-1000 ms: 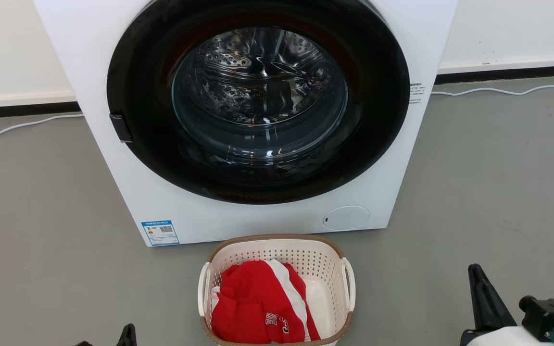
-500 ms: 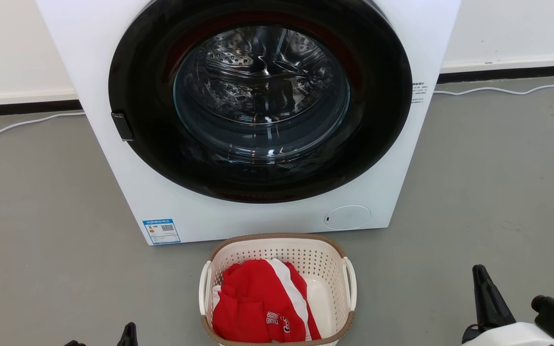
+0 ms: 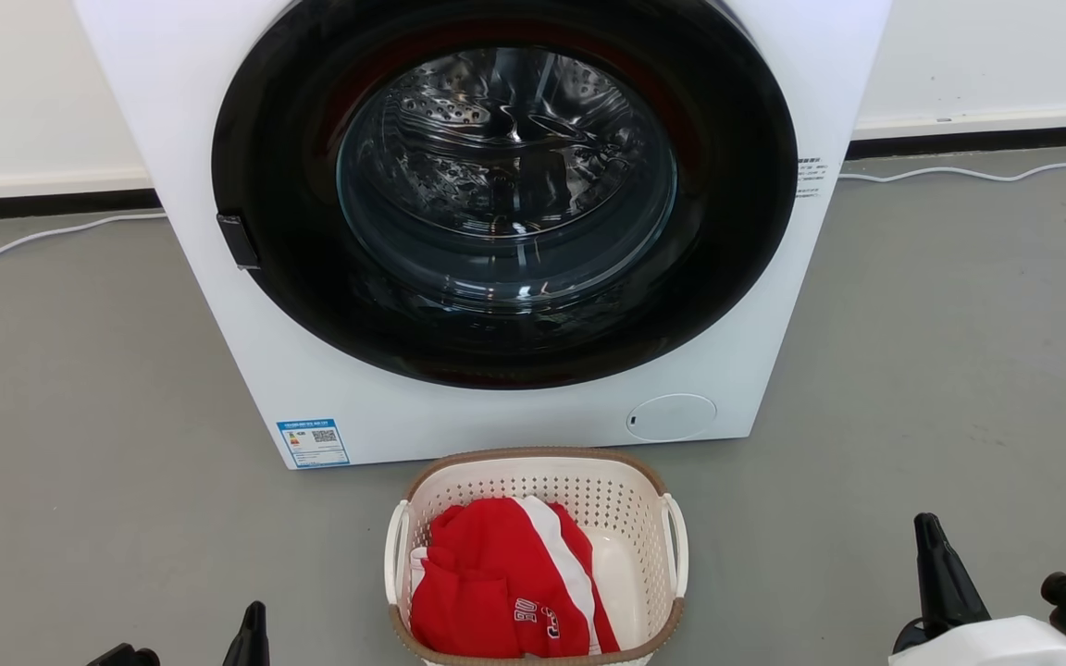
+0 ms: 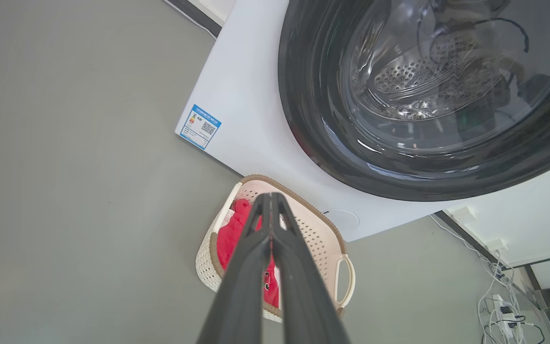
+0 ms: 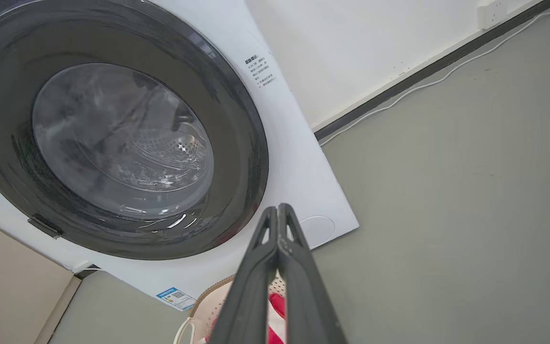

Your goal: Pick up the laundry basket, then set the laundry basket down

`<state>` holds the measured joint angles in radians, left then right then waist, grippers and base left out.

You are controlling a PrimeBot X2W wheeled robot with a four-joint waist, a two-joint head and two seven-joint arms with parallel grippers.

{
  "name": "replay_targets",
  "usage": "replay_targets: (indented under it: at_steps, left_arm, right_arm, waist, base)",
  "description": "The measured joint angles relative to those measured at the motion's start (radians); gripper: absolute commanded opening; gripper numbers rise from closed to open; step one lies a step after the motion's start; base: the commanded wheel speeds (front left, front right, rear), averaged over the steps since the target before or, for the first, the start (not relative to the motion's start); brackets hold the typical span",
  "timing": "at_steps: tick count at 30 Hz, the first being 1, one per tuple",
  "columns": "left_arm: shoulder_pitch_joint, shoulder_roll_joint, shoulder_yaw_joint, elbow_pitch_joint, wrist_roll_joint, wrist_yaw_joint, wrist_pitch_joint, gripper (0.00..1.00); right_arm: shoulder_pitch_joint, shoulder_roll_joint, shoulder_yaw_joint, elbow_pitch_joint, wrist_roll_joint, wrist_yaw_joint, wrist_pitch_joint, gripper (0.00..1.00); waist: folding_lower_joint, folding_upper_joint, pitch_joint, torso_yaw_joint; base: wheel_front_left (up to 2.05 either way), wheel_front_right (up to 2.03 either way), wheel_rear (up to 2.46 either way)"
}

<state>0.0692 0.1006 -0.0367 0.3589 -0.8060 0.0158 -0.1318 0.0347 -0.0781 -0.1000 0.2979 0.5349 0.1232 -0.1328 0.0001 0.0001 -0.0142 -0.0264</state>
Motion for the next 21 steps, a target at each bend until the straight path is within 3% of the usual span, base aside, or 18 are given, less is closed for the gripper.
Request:
replay_targets:
  at_steps: [21]
  left_arm:
    - [-0.024, -0.009, 0.031, -0.017, -0.197, -0.03, 0.061, 0.0]
  right_arm:
    - [-0.031, 0.009, -0.011, -0.005, 0.264, 0.0, 0.057, 0.0]
  waist:
    - [-0.0001, 0.0, 0.004, 0.007]
  base:
    - [0.0, 0.0, 0.0]
